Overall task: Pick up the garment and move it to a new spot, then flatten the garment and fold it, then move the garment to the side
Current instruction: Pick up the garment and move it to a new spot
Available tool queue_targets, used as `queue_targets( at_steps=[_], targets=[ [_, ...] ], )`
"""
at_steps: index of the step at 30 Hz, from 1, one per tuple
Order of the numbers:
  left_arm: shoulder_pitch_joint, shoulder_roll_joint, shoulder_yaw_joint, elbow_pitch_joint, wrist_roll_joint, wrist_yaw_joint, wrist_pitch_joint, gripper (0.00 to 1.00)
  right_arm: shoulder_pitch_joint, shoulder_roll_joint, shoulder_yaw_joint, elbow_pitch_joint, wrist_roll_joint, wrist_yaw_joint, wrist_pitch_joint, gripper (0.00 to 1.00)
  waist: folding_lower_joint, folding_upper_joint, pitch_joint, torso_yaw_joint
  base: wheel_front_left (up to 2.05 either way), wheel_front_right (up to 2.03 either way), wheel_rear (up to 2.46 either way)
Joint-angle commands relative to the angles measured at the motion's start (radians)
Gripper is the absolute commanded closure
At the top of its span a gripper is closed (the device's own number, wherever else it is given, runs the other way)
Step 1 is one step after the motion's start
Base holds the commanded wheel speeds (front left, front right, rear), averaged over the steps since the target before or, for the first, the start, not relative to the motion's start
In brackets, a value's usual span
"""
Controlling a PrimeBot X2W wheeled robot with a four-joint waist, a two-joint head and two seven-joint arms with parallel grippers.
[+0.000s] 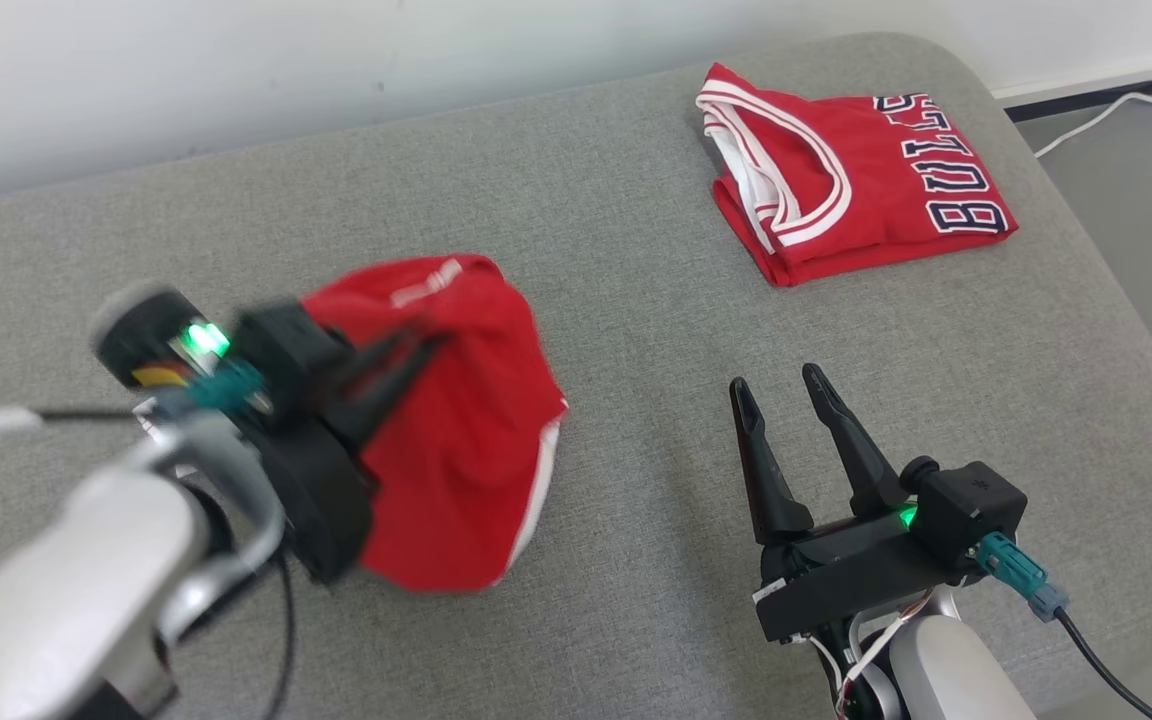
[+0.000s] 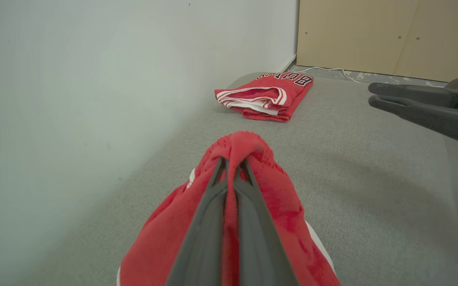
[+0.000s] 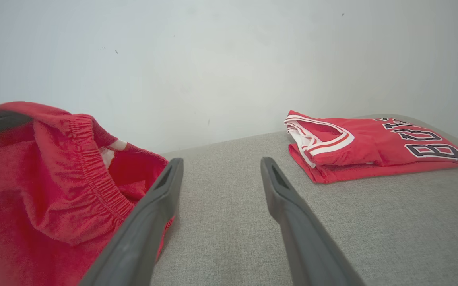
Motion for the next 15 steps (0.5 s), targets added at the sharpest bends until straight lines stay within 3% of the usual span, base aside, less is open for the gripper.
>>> queue_targets(
  at_steps=[1, 11, 13, 15],
  targets=[
    [0.030, -0.004, -0.014, -0.003, 0.000, 0.005, -0.009, 1.00, 0.008, 0.003, 0.000, 0.003, 0.003, -0.001, -0.007, 0.00, -0.0001, 0.0000, -0.001, -0.001, 0.00, 0.00, 0.00],
    [0.138, -0.075, -0.072, 0.104, 0.034, 0.024, -0.150, 1.00, 0.010, 0.003, -0.002, 0.010, -0.009, -0.001, 0.007, 0.00, -0.0001, 0.0000, -0.007, 0.032, 0.00, 0.00, 0.00],
    [0.147, -0.092, -0.077, 0.128, 0.054, 0.036, -0.193, 0.03, 0.012, 0.003, -0.004, 0.010, -0.011, -0.001, 0.010, 0.00, -0.0001, 0.0000, -0.014, 0.043, 0.00, 0.00, 0.00],
    [0.159, -0.110, -0.079, 0.149, 0.067, 0.054, -0.232, 0.00, 0.014, 0.001, -0.006, 0.010, -0.012, -0.001, 0.014, 0.00, -0.0001, 0.0000, -0.023, 0.054, 0.00, 0.00, 0.00]
  ],
)
